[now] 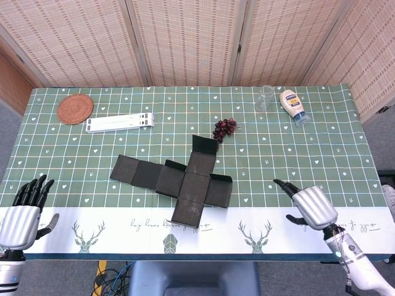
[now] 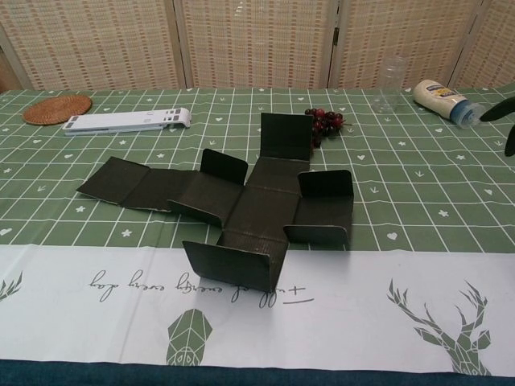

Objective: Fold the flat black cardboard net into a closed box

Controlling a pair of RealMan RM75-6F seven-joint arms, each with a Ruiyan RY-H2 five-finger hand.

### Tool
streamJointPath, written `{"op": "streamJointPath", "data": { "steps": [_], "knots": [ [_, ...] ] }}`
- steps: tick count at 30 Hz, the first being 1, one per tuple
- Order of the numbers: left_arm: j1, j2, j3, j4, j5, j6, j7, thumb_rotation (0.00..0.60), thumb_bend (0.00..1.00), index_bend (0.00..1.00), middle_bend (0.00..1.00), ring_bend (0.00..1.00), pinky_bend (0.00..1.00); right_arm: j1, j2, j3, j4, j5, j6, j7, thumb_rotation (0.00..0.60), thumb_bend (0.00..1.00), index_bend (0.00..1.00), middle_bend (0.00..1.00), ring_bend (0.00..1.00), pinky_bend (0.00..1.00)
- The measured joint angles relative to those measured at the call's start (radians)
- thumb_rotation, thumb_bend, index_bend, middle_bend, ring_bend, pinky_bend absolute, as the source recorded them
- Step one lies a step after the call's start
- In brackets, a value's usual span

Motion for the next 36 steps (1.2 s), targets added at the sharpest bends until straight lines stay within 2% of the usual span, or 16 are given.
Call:
{"op": "streamJointPath", "data": {
  "steps": [4,10,22,28,36],
  "knots": [
    [0.004,0.006,0.004,-0.004,-0.003,-0.002,-0.002,0.600,0.30,0.01,0.00,0.02,0.09,0.082,-0.027,0.003,-0.023,0.029,-0.124,-0.017,0.600,0.30,0.14,0.34,0.82,1.00],
    [0.010,0.014,0.009,-0.007,-0.003,0.001,-0.005,0.600,0.30,0.03,0.00,0.02,0.09,0.166,-0.104,0.013,-0.009,0.071,-0.228,0.001,0.600,0.35,0.18,0.34,0.82,1.00],
    [0.017,0.035,0.015,-0.027,-0.010,-0.004,-0.004,0.600,0.30,0.04,0.00,0.02,0.09,0.302,-0.242,0.042,0.080,0.143,-0.376,0.125,0.600,0.38,0.18,0.35,0.82,1.00],
    [0.024,0.042,0.020,-0.033,-0.008,0.000,-0.010,0.600,0.30,0.05,0.00,0.02,0.09,0.353,-0.305,0.043,0.116,0.167,-0.426,0.126,0.600,0.38,0.18,0.35,0.83,1.00],
    [0.031,0.045,0.024,-0.030,-0.009,0.002,-0.022,0.600,0.30,0.05,0.00,0.02,0.09,0.411,-0.369,0.033,0.103,0.165,-0.462,0.085,0.600,0.38,0.18,0.35,0.83,1.00]
  ]
}}
